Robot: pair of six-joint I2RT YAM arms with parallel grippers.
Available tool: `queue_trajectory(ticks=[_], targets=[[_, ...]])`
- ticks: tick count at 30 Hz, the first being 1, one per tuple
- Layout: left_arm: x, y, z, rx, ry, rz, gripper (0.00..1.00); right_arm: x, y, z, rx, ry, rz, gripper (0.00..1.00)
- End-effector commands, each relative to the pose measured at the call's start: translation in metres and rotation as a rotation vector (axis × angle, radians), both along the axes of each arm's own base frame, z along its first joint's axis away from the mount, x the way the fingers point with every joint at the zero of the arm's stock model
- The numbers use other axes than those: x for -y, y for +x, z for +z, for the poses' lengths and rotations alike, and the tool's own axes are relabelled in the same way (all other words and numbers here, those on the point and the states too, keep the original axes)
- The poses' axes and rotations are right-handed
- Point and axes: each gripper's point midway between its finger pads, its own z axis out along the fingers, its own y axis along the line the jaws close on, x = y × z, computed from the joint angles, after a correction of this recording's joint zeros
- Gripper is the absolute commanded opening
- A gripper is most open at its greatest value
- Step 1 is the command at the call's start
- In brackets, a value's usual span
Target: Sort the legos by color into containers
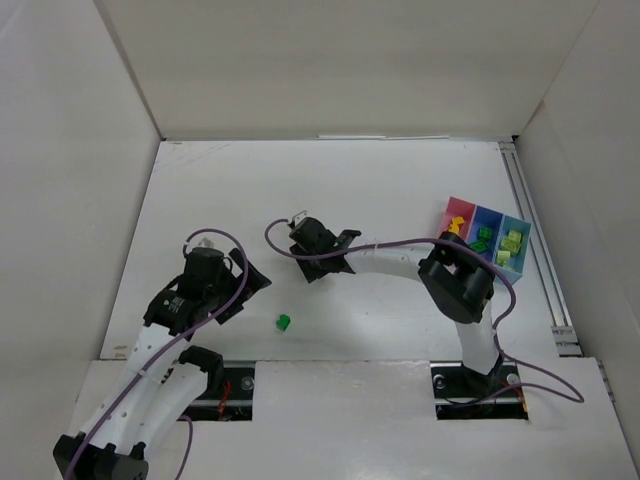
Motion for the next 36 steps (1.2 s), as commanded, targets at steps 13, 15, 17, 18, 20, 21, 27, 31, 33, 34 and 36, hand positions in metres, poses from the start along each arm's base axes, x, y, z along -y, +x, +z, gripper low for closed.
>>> queue_trajectory(ticks=[13,15,17,18,20,21,27,31,33,34,36], targets=[[-0.006,0.007,0.016,0.044,0.018,0.045,1.00,-0.011,0.018,0.042,0.116,0.079,-0.073,0.16],[-0.007,0.010,0.017,0.043,0.026,0.051,1.00,-0.002,0.019,0.051,0.124,0.090,-0.086,0.14],[-0.005,0.018,0.022,0.066,0.027,0.041,1.00,0.007,0.025,0.076,0.150,0.138,-0.116,0.14],[-0.002,0.020,0.022,0.071,0.026,0.024,1.00,0.014,0.028,0.083,0.152,0.153,-0.128,0.13],[0.004,0.028,0.022,0.083,0.019,-0.011,1.00,0.050,0.043,0.102,0.163,0.183,-0.204,0.13],[0.005,0.031,0.022,0.083,0.019,-0.011,1.00,0.064,0.047,0.108,0.165,0.196,-0.227,0.13],[0.016,0.049,0.007,0.069,0.032,-0.067,1.00,0.235,0.077,0.139,0.238,0.136,-0.589,0.13],[0.023,0.065,0.005,0.083,0.032,-0.090,1.00,0.327,0.073,0.144,0.255,0.072,-0.784,0.13],[0.027,0.072,0.005,0.083,0.037,-0.112,1.00,0.367,0.070,0.140,0.246,0.050,-0.890,0.13],[0.029,0.079,0.011,0.100,0.039,-0.119,1.00,0.378,0.067,0.141,0.243,0.043,-0.921,0.13],[0.030,0.083,0.010,0.096,0.059,-0.141,1.00,0.402,0.061,0.138,0.219,0.037,-0.984,0.13]])
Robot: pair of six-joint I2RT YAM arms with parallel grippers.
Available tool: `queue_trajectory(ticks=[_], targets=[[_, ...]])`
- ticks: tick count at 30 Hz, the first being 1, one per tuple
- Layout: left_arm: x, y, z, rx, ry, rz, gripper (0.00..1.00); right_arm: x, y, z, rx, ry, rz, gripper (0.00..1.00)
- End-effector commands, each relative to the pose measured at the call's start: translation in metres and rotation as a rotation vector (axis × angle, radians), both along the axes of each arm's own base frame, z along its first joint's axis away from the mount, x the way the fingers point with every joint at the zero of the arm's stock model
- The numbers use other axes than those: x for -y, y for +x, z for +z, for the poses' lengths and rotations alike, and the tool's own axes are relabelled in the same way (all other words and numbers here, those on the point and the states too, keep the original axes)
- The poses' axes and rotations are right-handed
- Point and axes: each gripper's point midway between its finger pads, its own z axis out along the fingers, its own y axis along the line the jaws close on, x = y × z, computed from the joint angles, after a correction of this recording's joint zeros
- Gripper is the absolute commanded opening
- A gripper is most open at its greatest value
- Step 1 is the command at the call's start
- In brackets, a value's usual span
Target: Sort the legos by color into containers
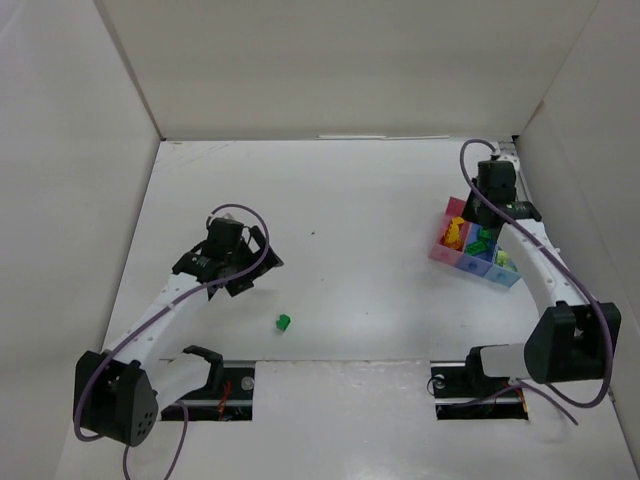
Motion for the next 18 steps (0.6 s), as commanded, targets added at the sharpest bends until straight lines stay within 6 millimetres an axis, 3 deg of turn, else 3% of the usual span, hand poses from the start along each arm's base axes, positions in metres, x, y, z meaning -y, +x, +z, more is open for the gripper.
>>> queue_trajectory(ticks=[1,2,4,8,9,12,15,16,18], targets=[[0.013,0.030,0.030,0.110,-0.014,-0.055,1.00,0.031,-0.015,-0.014,-0.074,-0.006,-0.068,0.13],[0.013,0.033,0.030,0.111,-0.005,-0.065,1.00,0.036,-0.020,-0.024,-0.121,-0.007,-0.084,0.14],[0.015,0.038,0.029,0.103,0.007,-0.076,1.00,0.052,-0.022,-0.029,-0.142,-0.004,-0.139,0.14],[0.013,0.041,0.028,0.106,0.025,-0.085,1.00,0.063,-0.025,-0.040,-0.173,0.015,-0.204,0.19],[0.012,0.038,0.024,0.085,0.032,-0.086,1.00,0.063,-0.025,-0.040,-0.171,0.021,-0.210,0.26],[0.007,0.025,0.015,0.023,0.056,-0.095,1.00,0.073,-0.031,-0.051,-0.231,0.021,-0.249,0.31],[-0.004,-0.001,-0.006,-0.062,0.094,-0.089,1.00,0.073,-0.033,-0.055,-0.249,0.021,-0.249,0.49],[-0.011,-0.013,-0.017,-0.113,0.122,-0.084,1.00,0.073,-0.033,-0.055,-0.249,0.021,-0.249,0.62],[-0.009,-0.025,-0.022,-0.141,0.096,-0.073,1.00,0.071,-0.032,-0.055,-0.249,0.029,-0.242,0.68]])
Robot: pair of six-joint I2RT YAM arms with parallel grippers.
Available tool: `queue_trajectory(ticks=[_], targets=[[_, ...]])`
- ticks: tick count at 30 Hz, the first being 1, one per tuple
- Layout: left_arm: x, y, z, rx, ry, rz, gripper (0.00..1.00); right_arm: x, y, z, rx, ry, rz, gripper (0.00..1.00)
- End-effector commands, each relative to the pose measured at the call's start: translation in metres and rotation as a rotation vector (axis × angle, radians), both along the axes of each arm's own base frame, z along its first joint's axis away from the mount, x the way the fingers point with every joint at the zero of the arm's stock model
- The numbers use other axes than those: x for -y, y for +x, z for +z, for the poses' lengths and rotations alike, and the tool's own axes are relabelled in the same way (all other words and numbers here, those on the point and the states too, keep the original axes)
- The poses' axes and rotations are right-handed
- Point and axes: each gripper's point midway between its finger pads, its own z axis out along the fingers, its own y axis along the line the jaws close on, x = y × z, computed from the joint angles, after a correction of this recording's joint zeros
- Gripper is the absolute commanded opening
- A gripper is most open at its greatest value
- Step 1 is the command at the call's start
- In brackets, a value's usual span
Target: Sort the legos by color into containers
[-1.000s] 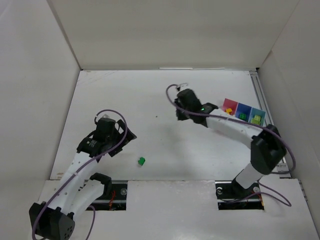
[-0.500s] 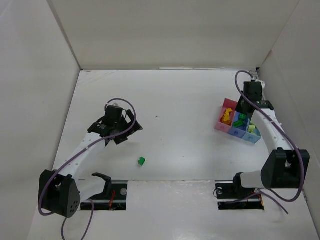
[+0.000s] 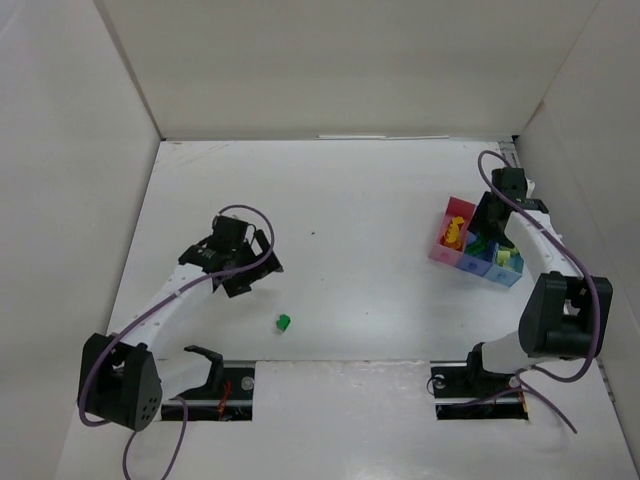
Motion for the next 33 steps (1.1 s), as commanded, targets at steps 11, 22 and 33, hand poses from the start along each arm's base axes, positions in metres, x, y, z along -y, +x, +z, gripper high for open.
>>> queue_trajectory(ticks=[11,22,33], targets=[[0.007,-0.067,-0.029,-0.185,-0.029,0.015,1.00,-0.004,0.005,0.036,0.122,0.002,0.044,0.73],[0.026,-0.102,-0.048,-0.285,0.117,-0.094,0.91,-0.014,0.007,0.038,0.145,0.037,0.095,0.73],[0.035,-0.110,-0.061,-0.302,0.230,-0.207,0.65,-0.015,0.006,0.039,0.166,0.041,0.101,0.73]])
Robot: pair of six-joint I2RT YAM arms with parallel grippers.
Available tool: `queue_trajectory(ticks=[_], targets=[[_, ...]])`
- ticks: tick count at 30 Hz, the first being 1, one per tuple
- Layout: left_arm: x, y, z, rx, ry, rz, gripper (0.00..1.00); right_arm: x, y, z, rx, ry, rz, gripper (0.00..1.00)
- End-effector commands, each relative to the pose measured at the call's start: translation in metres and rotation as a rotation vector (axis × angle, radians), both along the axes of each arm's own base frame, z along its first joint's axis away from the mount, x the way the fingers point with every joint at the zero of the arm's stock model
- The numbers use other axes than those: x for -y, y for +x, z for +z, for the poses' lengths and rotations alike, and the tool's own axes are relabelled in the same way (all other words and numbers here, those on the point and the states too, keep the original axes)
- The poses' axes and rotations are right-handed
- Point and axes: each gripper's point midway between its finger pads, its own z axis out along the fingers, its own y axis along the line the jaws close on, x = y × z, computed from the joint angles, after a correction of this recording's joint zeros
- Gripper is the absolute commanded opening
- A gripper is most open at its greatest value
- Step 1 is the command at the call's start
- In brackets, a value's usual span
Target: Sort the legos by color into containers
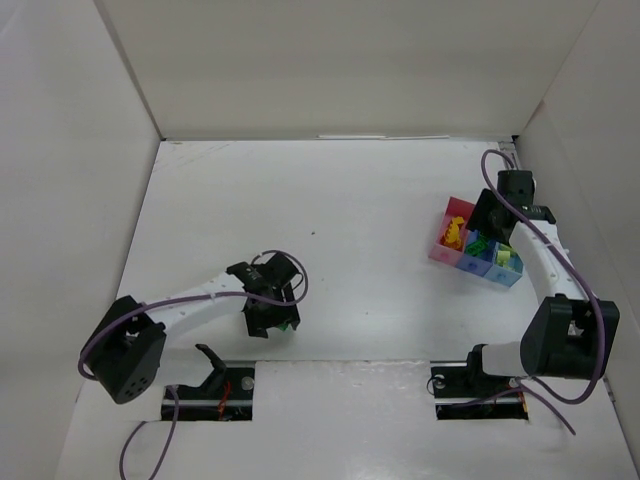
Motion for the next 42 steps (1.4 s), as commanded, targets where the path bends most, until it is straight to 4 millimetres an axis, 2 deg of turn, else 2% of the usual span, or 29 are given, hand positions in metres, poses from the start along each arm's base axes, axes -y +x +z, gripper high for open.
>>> queue_trajectory(ticks=[1,5,7,8,11,12,16,19,21,22,23,24,25,26,27,28,29,31,32,33,34,35,36,38,39,41,42], targets=[[0.000,0.008,0.004,0.031,0.052,-0.026,0.65,0.000,0.009,0.016,0.072,-0.006,0.024,0.73],[0.004,0.014,0.005,0.039,0.072,-0.032,0.62,-0.001,0.007,0.015,0.072,-0.006,0.024,0.73],[0.005,0.015,0.003,0.039,0.072,-0.032,0.56,-0.001,0.007,0.015,0.072,-0.006,0.024,0.73],[0.007,0.017,0.003,0.046,0.066,-0.032,0.47,-0.002,0.007,0.015,0.073,0.002,0.031,0.73],[0.012,0.019,0.004,0.053,0.045,-0.042,0.34,-0.002,0.007,0.015,0.071,-0.003,0.038,0.73],[0.015,0.019,0.006,0.052,0.031,-0.053,0.27,-0.002,0.007,0.015,0.071,-0.003,0.038,0.73],[0.027,0.021,0.013,0.068,-0.036,-0.082,0.16,-0.005,0.007,0.015,0.071,0.007,0.059,0.73],[0.039,0.027,0.025,0.109,-0.099,-0.124,0.14,-0.019,0.014,0.017,0.104,0.048,0.147,0.73],[0.055,0.042,0.047,0.196,-0.175,-0.162,0.13,-0.031,0.021,0.030,0.169,0.058,0.253,0.73],[0.062,0.047,0.056,0.228,-0.209,-0.180,0.13,-0.057,0.025,0.039,0.216,0.124,0.377,0.73],[0.074,0.057,0.077,0.288,-0.267,-0.202,0.13,-0.075,0.023,0.039,0.239,0.161,0.465,0.73],[0.086,0.068,0.094,0.366,-0.318,-0.247,0.13,-0.091,0.029,0.055,0.325,0.168,0.576,0.73],[0.096,0.073,0.110,0.415,-0.366,-0.280,0.13,-0.124,0.023,0.068,0.390,0.267,0.731,0.73],[0.105,0.078,0.127,0.471,-0.413,-0.322,0.13,-0.145,0.016,0.073,0.424,0.322,0.823,0.73],[0.115,0.084,0.153,0.547,-0.476,-0.365,0.14,-0.162,0.011,0.080,0.461,0.373,0.910,0.73],[0.128,0.092,0.174,0.628,-0.537,-0.407,0.17,-0.177,0.008,0.100,0.543,0.385,1.015,0.73],[0.137,0.088,0.193,0.680,-0.596,-0.495,0.19,-0.197,-0.007,0.110,0.570,0.460,1.144,0.73],[0.151,0.090,0.230,0.783,-0.689,-0.580,0.21,-0.229,-0.031,0.126,0.616,0.461,1.322,0.73],[0.155,0.089,0.242,0.806,-0.723,-0.596,0.21,-0.229,-0.032,0.130,0.638,0.432,1.341,0.73],[0.157,0.093,0.249,0.827,-0.744,-0.615,0.21,-0.243,-0.042,0.135,0.657,0.413,1.402,0.73],[0.157,0.098,0.256,0.841,-0.771,-0.621,0.21,-0.246,-0.047,0.137,0.671,0.381,1.415,0.73],[0.161,0.101,0.273,0.897,-0.824,-0.644,0.21,-0.248,-0.053,0.149,0.728,0.308,1.447,0.74],[0.164,0.093,0.283,0.896,-0.891,-0.683,0.21,-0.249,-0.054,0.150,0.747,0.271,1.442,0.74],[0.167,0.101,0.300,0.917,-0.973,-0.683,0.23,-0.256,-0.070,0.155,0.798,0.244,1.491,0.74],[0.170,0.095,0.308,0.899,-1.032,-0.722,0.23,-0.256,-0.069,0.162,0.844,0.219,1.497,0.74],[0.174,0.097,0.321,0.870,-1.121,-0.707,0.21,-0.260,-0.075,0.164,0.873,0.256,1.498,0.74],[0.174,0.096,0.326,0.864,-1.157,-0.715,0.21,-0.264,-0.077,0.180,0.951,0.239,1.510,0.73]])
